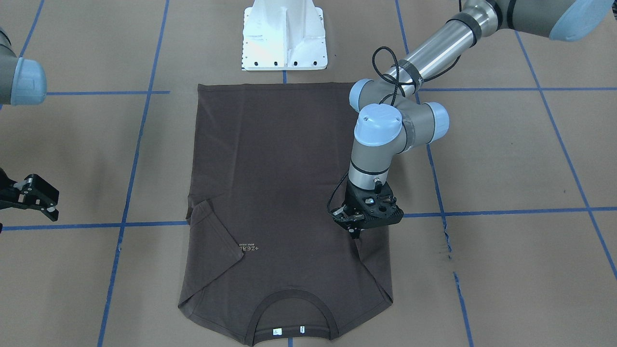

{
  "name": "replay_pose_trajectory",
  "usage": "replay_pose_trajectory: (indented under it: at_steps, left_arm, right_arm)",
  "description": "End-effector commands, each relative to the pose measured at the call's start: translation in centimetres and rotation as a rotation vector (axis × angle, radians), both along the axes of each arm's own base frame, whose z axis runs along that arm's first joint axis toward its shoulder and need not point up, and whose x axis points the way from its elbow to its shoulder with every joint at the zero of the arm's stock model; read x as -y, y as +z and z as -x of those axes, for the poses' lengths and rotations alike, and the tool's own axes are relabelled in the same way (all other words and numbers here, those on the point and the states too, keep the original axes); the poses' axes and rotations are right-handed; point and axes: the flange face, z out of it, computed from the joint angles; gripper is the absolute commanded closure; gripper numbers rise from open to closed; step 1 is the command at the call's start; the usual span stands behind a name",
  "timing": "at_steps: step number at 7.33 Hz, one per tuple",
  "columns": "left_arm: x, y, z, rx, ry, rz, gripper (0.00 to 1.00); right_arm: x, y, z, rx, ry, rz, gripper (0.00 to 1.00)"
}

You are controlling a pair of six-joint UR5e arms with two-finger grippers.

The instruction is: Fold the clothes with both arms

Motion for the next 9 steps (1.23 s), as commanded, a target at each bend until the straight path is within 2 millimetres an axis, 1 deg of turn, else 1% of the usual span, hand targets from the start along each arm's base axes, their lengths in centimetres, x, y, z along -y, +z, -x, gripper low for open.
replay_pose_trajectory:
  at_steps: [1, 2, 3, 4, 5, 6, 7, 8, 9]
  left_arm:
    - [0.2, 0.2, -0.3, 0.006, -0.001, 0.006, 1.0]
    - [0.3, 0.2, -0.2, 0.008, -0.001, 0.006, 1.0]
    - [0.2, 0.2, -0.3, 0.034, 0.043, -0.042, 0.01]
    - [0.1, 0.0, 0.0, 0.054, 0.08, -0.084, 0.0]
    - [-0.4, -1.5, 0.7, 0.046, 0.112, -0.137, 0.0]
    - [-1.5, -1.3, 2.2, 0.035, 0.118, -0.157, 0.0]
    - [-3.7, -1.1, 4.5, 0.008, 0.118, -0.182, 0.0]
    - [-6.1, -0.8, 6.7, -0.026, 0.14, -0.192, 0.0]
    - [-8.3, -0.7, 8.6, -0.061, 0.162, -0.202, 0.0]
  right_arm:
    - [0.0, 0.0, 0.1, 0.0, -0.002, 0.0, 0.0]
    - [0.0, 0.0, 0.1, 0.0, -0.002, 0.0, 0.0]
    - [0.0, 0.0, 0.1, 0.0, -0.002, 0.0, 0.0]
    - [0.0, -0.2, 0.1, 0.002, 0.0, -0.002, 0.0]
    - [-0.2, -0.7, 0.1, 0.013, 0.019, 0.01, 0.0]
    - [-1.1, -1.8, 1.8, 0.041, 0.047, 0.05, 0.0]
    - [-2.9, -3.4, 4.2, 0.074, 0.08, 0.089, 0.0]
    - [-6.0, -4.8, 6.9, 0.102, 0.099, 0.126, 0.0]
    - [-10.4, -6.3, 9.7, 0.127, 0.134, 0.158, 0.0]
